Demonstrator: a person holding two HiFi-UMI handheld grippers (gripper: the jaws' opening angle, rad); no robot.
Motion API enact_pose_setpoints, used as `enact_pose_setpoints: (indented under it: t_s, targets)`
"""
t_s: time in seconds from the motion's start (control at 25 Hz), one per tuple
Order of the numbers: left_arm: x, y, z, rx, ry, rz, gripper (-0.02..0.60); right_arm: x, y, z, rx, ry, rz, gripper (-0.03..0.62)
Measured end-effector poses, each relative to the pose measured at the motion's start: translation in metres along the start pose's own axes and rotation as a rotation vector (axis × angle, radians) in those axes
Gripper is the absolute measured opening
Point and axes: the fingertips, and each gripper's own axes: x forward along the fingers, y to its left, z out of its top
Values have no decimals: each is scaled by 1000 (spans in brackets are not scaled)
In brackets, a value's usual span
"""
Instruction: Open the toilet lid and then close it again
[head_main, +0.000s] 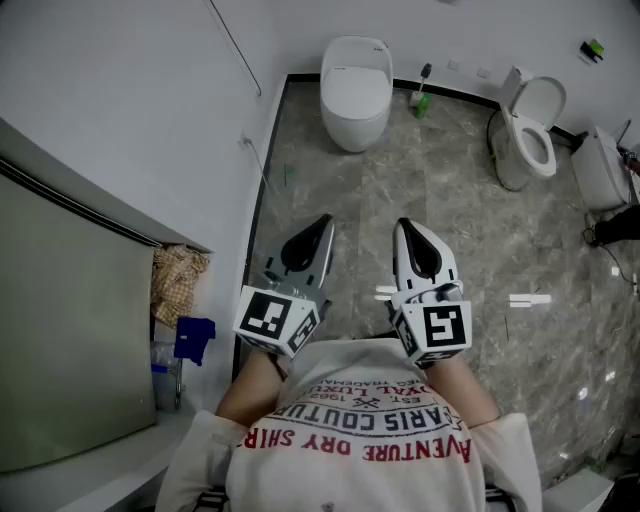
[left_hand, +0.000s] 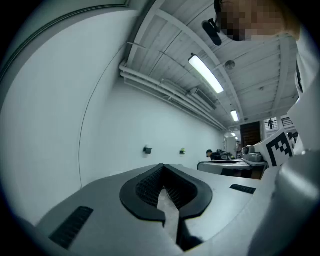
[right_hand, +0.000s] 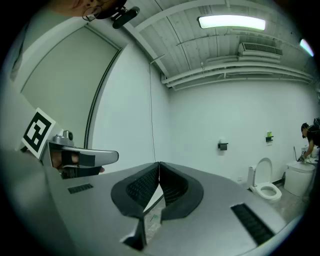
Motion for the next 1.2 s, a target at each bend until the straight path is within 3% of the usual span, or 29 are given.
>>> enact_pose_setpoints:
  t_s: [0.28, 0.52, 0.8, 1.0, 1.2]
  targets:
    - [1, -4, -12, 5, 25, -13, 3, 1, 3, -6, -5, 10, 2, 12]
    - [-2, -6, -21, 20, 51, -12, 3, 0, 6, -13, 69, -23, 40, 12]
    - [8, 13, -45, 13, 98, 18, 3, 25, 2, -38, 65, 43, 61, 12]
    - [52, 42, -64, -4, 138, 59, 3, 75, -31, -56, 74, 72, 76, 12]
    - [137, 88, -77, 37, 182, 119, 3, 166, -90, -77, 102, 114, 119, 12]
